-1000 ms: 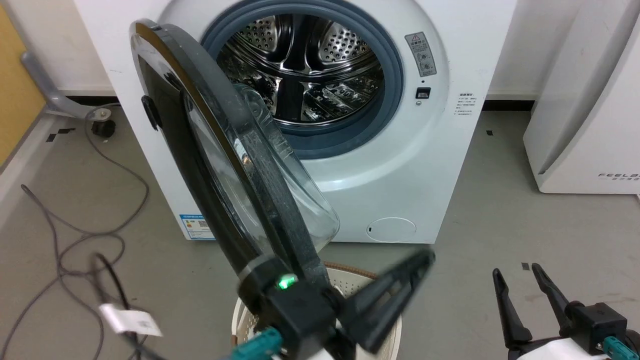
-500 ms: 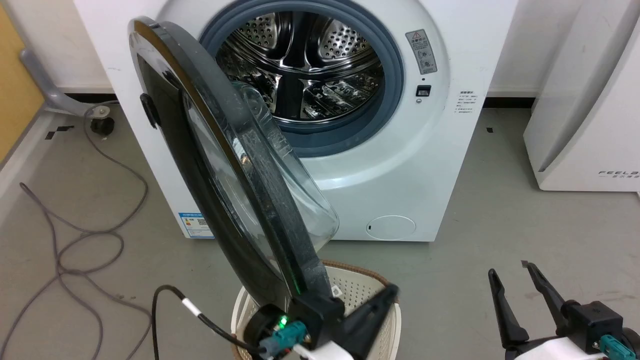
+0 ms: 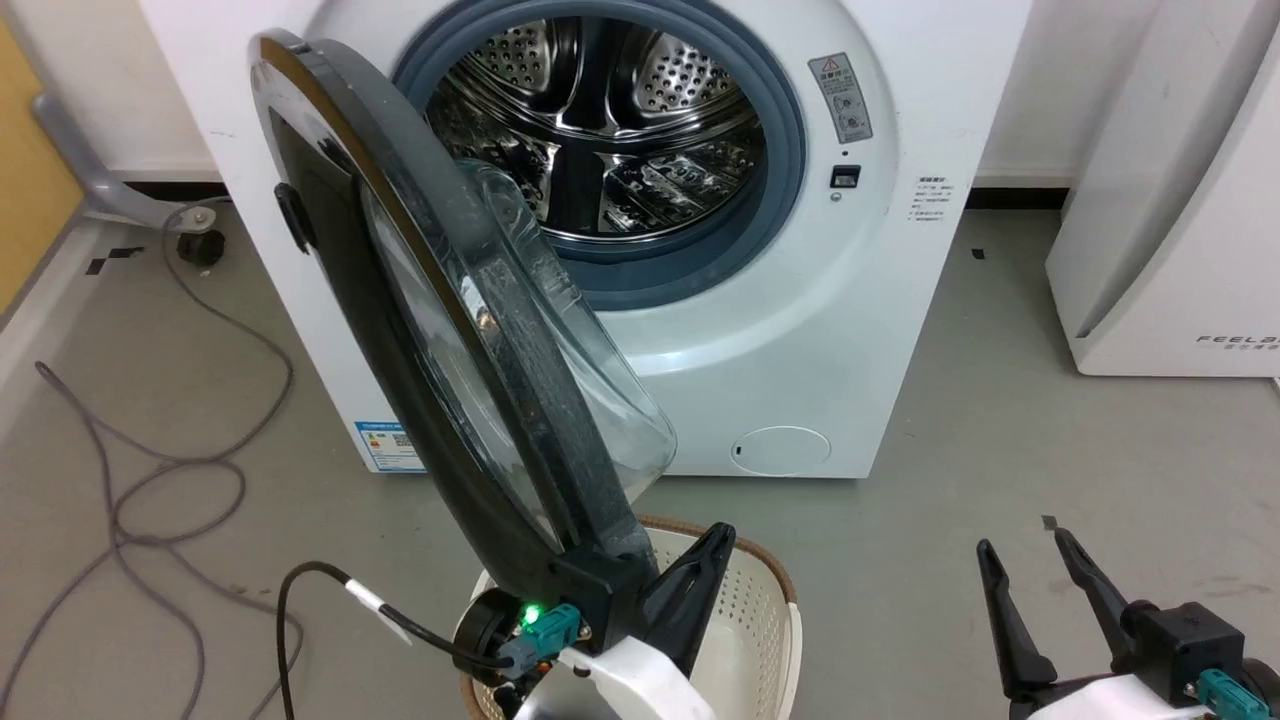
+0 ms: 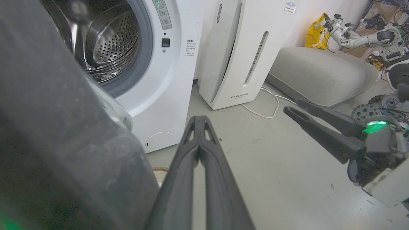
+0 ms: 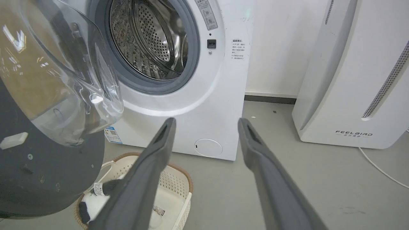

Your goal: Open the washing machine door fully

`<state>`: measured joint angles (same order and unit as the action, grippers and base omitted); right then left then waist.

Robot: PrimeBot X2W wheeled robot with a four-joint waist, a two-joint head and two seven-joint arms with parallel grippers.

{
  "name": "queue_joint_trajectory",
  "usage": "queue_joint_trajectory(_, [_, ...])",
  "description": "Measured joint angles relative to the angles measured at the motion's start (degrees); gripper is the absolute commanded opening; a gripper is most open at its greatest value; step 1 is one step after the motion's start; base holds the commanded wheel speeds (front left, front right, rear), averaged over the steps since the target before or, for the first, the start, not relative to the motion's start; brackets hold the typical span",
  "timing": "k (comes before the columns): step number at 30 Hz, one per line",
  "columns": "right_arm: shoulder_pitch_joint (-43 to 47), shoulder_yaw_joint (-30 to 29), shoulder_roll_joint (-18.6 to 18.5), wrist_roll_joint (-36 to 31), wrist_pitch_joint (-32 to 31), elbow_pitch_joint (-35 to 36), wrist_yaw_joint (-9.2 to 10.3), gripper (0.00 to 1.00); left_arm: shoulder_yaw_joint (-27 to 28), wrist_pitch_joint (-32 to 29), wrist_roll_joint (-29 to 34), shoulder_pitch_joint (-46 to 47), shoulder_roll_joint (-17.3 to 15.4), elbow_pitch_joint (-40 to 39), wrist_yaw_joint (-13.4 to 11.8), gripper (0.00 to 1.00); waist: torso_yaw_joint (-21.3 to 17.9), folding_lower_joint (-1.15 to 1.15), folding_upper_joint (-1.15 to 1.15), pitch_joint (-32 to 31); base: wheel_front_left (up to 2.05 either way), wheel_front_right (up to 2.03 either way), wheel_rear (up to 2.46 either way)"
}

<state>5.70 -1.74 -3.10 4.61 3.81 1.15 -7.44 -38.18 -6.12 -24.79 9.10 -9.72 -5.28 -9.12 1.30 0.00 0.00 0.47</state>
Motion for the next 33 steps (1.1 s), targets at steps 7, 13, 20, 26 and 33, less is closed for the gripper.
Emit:
queue_joint_trajectory(7, [0.0, 0.1, 0.0, 0.0, 0.0, -0.5, 0.00, 1.00, 0.9, 1.1, 0.0, -1.5, -0.1, -0.6, -2.5, 0.00, 0.5, 0.00, 0.00, -0.4, 0.00, 0.00, 0.00])
queue_joint_trajectory(13, [0.0, -0.1, 0.0, 0.0, -0.2, -0.7, 0.00, 1.00, 1.6, 1.4, 0.0, -4.0, -0.5, -2.0, -4.2, 0.00, 1.3, 0.00, 0.00, -0.7, 0.00, 0.00, 0.00])
queue_joint_trajectory(20, [0.1, 0.0, 0.0, 0.0, -0.7, -0.6, 0.00, 1.00, 4.0, 5.5, 0.1, -8.0, -1.6, -5.2, -7.2, 0.00, 2.1, 0.00, 0.00, -1.2, 0.00, 0.00, 0.00])
queue_joint_trajectory(26, [0.9, -0.1, 0.0, -0.2, -1.3, -0.1, 0.00, 1.00, 7.4, 7.7, 0.2, -11.8, -3.7, -9.6, -10.4, 0.00, 3.4, 0.00, 0.00, -1.4, 0.00, 0.00, 0.00])
queue_joint_trajectory(33, [1.3, -0.5, 0.0, -0.4, -1.8, 0.4, 0.00, 1.00, 11.5, 9.1, 1.2, -16.1, -6.3, -12.8, -14.4, 0.00, 5.8, 0.00, 0.00, -1.5, 0.00, 0.00, 0.00])
